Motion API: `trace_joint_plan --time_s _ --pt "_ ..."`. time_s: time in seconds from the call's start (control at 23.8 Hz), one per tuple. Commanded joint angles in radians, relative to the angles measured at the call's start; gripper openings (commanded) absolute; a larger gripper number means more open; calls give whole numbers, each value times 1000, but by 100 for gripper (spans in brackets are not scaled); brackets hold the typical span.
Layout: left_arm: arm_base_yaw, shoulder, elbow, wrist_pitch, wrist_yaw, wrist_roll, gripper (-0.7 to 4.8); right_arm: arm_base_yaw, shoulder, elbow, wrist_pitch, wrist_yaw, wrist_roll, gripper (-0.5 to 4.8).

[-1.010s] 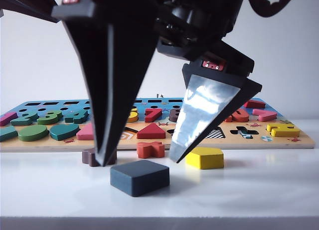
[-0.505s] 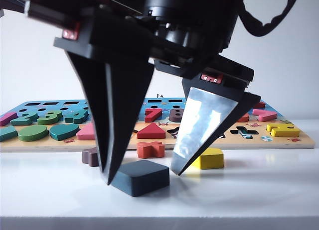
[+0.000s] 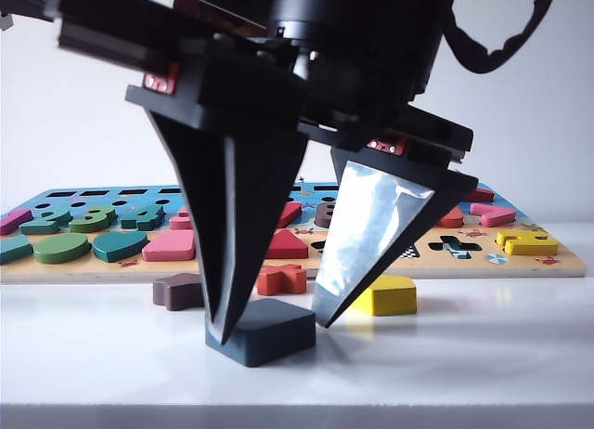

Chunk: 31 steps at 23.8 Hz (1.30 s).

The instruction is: Insert the cube into the slot.

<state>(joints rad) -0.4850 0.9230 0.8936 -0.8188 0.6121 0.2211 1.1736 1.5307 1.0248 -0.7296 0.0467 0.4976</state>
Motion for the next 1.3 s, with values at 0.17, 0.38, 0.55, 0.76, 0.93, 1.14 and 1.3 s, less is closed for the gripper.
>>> trace_joint_plan --time_s 0.17,0.38,0.55,0.76,0.93,1.14,1.3 --pt "2 -3 3 13 9 7 17 3 11 6 10 10 -1 232" --pt "2 -3 3 13 8 7 17 3 15 6 13 10 -2 187" --pt "2 -3 3 13 8 7 17 3 13 20 6 10 -2 145" --pt "2 -3 3 8 8 7 17 2 -18 69 3 24 -2 110" --pt "2 -3 3 6 8 7 17 1 -79 120 3 131 -1 69" --pt "2 -3 3 6 9 7 17 -16 -141 129 2 296 -1 48" --pt "2 -3 3 8 8 7 17 -98 -185 129 -4 336 -1 39"
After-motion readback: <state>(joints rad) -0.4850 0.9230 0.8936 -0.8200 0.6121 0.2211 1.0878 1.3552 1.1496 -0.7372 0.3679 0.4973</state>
